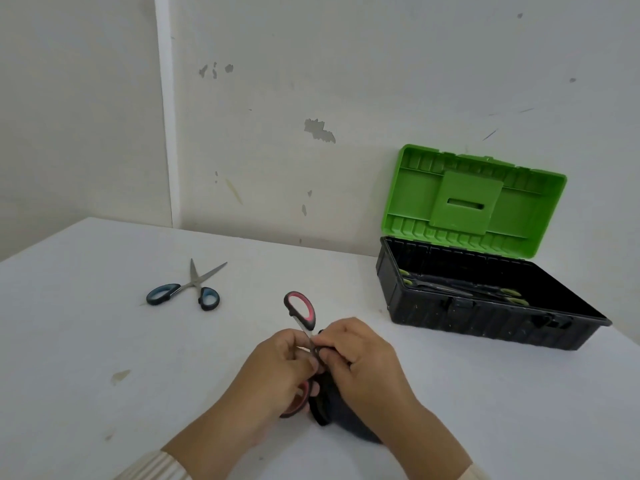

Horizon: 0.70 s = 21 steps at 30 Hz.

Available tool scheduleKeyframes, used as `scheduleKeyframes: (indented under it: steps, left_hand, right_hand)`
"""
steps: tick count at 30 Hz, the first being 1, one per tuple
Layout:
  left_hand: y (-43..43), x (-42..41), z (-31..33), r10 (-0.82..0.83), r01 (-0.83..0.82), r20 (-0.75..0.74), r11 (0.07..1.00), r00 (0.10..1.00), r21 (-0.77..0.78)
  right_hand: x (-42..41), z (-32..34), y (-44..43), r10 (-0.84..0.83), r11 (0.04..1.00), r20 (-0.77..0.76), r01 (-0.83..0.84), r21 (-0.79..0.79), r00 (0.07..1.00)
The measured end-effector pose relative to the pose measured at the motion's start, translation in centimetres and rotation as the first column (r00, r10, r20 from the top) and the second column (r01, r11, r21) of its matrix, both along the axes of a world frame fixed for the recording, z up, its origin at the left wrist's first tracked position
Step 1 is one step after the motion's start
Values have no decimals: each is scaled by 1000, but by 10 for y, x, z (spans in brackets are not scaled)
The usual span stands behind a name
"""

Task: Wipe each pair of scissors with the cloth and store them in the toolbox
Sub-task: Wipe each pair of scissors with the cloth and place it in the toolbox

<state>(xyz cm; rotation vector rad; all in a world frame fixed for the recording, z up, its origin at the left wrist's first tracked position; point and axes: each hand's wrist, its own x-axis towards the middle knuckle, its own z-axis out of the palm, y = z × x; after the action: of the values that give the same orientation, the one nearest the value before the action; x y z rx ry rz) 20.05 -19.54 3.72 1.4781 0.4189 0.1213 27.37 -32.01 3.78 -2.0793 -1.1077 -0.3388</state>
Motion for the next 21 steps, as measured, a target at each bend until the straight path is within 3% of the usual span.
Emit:
scheduleKeyframes:
  steps: [3, 7, 11, 16, 21]
  left_hand:
    - [-3, 0, 1, 21, -21, -6, 999, 1000, 36]
    - [-2, 0, 3, 29, -31, 26, 998, 999, 63]
    - [-2, -1, 4, 33, -35, 24, 998, 999, 58]
    - [0, -1, 3, 37, -38, 41, 998, 998, 48]
    - [6, -1, 6, -12, 10, 26, 998, 1000, 62]
  right_hand:
    - [12, -4, -1, -123, 992, 2, 123, 39, 992]
    - [4, -8, 5, -94, 996, 40, 94, 10, 995]
    - [16, -3, -1, -216, 970, -1, 215, 113, 976]
    - [-3, -8, 9, -91, 990, 0, 90, 110, 996]
    - [34, 0, -20, -367, 883, -269, 424, 199, 891]
